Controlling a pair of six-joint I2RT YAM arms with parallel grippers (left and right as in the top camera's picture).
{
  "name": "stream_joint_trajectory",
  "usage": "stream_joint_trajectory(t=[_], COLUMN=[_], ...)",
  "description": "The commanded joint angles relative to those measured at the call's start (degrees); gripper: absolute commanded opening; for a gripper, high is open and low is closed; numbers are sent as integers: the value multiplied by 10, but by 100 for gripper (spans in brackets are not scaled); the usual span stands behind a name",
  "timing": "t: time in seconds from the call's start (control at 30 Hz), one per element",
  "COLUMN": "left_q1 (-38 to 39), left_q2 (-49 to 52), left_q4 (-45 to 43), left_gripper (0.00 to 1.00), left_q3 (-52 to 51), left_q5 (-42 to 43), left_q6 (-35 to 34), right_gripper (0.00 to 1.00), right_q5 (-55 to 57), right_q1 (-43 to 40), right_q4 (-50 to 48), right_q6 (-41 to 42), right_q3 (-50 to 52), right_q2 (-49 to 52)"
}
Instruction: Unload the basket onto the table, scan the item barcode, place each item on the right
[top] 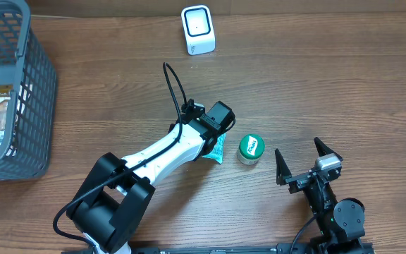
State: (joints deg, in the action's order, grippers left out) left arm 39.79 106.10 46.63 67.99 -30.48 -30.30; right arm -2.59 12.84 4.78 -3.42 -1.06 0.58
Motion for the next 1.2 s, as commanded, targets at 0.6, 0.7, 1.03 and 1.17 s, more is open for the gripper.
stream_joint_trajectory(t=[0.6, 0.7, 1.03, 1.17], left_q1=[-49, -76, -94, -94], left_q2=[5, 5, 5, 5], left_q4=[-7, -12, -28, -28], left_gripper=[62, 59, 25, 22], left_q3=[15, 15, 15, 15], left_q5=[98, 170, 227, 231], left_q6=[-36, -35, -23, -23], right_gripper=[100, 100, 100, 100], right_q5=[-1, -1, -1, -1], right_q1=[0, 0, 0, 0], right_q4=[-1, -1, -1, -1], right_q6=[-3, -3, -3, -3], right_q3=[6, 6, 6, 6], right_q2=[-3, -3, -3, -3])
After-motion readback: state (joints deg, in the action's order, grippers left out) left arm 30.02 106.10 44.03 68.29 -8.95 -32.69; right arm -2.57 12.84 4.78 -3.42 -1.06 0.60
